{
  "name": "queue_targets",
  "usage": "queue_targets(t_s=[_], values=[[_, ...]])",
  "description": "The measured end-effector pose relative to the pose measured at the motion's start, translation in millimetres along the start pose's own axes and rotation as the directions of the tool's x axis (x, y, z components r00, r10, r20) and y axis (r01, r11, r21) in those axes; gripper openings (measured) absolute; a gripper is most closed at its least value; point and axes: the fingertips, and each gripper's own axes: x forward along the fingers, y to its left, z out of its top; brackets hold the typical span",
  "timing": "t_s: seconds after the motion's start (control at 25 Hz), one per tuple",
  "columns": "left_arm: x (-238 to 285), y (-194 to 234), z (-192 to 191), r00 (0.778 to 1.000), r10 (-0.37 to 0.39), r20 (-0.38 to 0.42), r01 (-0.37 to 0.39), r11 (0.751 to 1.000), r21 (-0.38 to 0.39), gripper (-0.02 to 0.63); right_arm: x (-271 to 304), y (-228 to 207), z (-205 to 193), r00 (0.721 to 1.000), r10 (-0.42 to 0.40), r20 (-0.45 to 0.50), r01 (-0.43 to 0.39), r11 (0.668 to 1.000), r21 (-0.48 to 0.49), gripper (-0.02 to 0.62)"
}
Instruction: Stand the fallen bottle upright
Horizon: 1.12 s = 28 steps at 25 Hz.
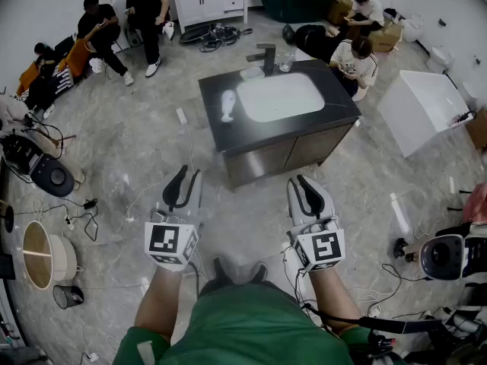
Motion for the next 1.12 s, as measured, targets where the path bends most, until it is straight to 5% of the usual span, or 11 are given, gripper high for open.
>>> queue_targets(t_s=[1.12], values=[[-24,165,1,0.994,-0.051,0.093,0.054,0.998,-0.04,0.112,102,107,53,0.995,-0.084,0.052,0.088,0.993,-0.077,0.115]])
